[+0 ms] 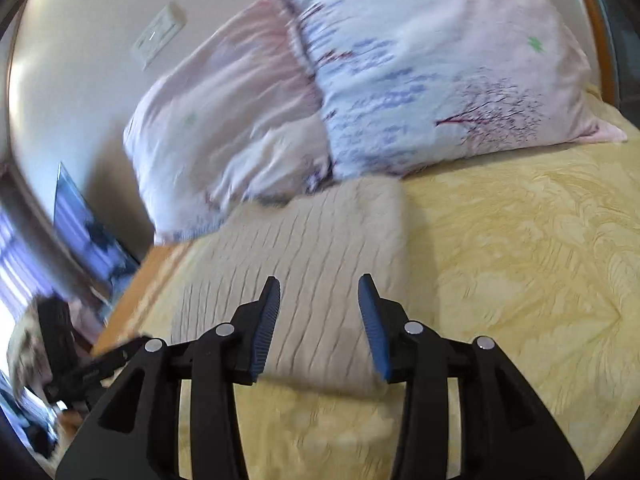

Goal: Fold small clothes

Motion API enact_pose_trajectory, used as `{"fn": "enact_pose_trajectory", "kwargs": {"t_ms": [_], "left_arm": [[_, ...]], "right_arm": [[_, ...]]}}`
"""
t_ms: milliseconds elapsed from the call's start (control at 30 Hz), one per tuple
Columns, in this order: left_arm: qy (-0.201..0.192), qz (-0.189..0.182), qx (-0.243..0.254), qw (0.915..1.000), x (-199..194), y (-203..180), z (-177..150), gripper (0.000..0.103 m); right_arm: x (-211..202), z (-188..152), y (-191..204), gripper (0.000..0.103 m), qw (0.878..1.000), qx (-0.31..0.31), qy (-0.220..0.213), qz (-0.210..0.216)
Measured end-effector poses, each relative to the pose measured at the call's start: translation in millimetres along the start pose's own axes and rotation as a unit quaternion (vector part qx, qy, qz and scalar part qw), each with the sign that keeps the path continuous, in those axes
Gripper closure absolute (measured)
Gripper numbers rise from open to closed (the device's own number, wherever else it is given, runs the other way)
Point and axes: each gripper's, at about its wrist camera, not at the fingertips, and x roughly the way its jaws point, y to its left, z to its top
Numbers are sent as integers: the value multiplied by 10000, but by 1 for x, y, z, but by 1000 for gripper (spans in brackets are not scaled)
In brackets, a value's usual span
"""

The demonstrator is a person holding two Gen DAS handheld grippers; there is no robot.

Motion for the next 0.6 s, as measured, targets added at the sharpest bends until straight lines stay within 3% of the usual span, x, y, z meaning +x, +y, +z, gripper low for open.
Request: {"fn": "enact_pose_trajectory", "kwargs": {"t_ms": [167,333,467,500,600], "left_arm": [[-36,198,423,9989,-3,-23,-8,2],[211,286,565,9978,8,-35,-13,2],[284,368,606,9971,12,-38,-15,2],[288,410,644,9967,13,-39,-16,2],[311,596,783,9947,14,-42,-18,2]], "right_arm": [[6,-11,10,54,9990,-199,178,-346],[32,-22,2,54,9912,-325,566,-1150],[22,-19,0,53,9939,-98,416,-1015],[15,-19,3,50,9946,-117,296,-984],[-5,-22,10,11,9922,-280,-94,-1213]]}}
